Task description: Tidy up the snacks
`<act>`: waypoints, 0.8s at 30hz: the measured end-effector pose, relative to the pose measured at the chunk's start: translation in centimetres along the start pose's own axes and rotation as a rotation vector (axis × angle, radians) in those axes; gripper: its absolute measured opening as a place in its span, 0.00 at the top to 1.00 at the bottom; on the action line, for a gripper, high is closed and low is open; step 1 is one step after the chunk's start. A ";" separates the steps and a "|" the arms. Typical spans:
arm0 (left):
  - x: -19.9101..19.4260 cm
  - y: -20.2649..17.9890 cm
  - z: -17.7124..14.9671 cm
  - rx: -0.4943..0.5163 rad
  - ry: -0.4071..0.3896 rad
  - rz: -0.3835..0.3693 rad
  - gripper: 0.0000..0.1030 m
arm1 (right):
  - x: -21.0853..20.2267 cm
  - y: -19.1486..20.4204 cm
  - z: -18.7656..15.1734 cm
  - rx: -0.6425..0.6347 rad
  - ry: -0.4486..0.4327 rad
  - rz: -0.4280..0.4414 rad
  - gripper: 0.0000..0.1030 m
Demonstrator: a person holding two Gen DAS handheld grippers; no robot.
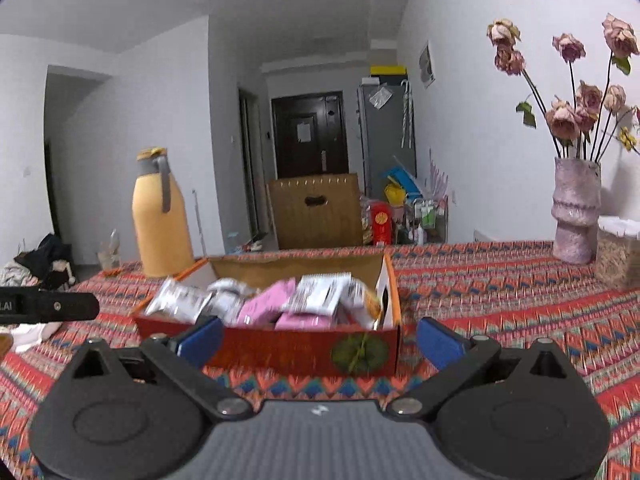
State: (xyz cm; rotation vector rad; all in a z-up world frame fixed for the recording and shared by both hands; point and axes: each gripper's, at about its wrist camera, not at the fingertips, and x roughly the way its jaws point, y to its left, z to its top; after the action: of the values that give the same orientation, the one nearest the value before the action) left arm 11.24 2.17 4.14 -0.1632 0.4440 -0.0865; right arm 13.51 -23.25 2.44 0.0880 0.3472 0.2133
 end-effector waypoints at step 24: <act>-2.4 0.2 -5.9 0.001 0.101 0.008 0.00 | -3.8 0.4 -6.0 0.027 0.139 0.001 0.00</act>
State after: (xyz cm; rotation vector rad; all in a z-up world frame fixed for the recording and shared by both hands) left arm 6.56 1.81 -0.15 -0.1561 0.5457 -0.0879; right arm 7.90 -23.38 -1.85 0.0999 0.4888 0.2166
